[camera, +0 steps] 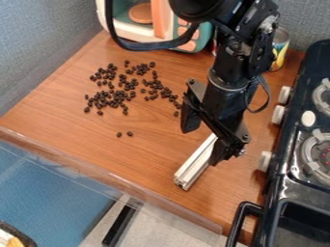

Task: Sweep into pile

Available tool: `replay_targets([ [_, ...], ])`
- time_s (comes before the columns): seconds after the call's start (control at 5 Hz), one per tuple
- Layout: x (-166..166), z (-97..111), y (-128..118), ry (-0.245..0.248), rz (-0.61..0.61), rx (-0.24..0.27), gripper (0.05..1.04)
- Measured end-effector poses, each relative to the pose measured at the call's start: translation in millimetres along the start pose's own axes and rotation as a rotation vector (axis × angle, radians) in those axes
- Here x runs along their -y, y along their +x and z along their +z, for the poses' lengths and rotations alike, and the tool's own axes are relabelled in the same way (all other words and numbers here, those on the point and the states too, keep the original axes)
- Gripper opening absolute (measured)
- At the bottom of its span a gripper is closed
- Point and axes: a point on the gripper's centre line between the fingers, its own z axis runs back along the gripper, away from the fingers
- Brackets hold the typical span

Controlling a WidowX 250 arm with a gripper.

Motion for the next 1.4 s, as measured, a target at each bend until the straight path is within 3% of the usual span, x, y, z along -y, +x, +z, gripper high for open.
replay_targets([
  [0.2,1.7,-8.8,-2.7,-0.005,0.000,-0.031,0.999],
  [1.0,-5.7,-43.1,11.4,0.002,0.119,-0.045,0.963],
  [1.2,-11.7,-45.0,9.0,-0.053,0.170,-0.043,0.680],
  [1.4,-12.0,-45.2,9.8,-0.063,0.153,-0.036,0.399],
])
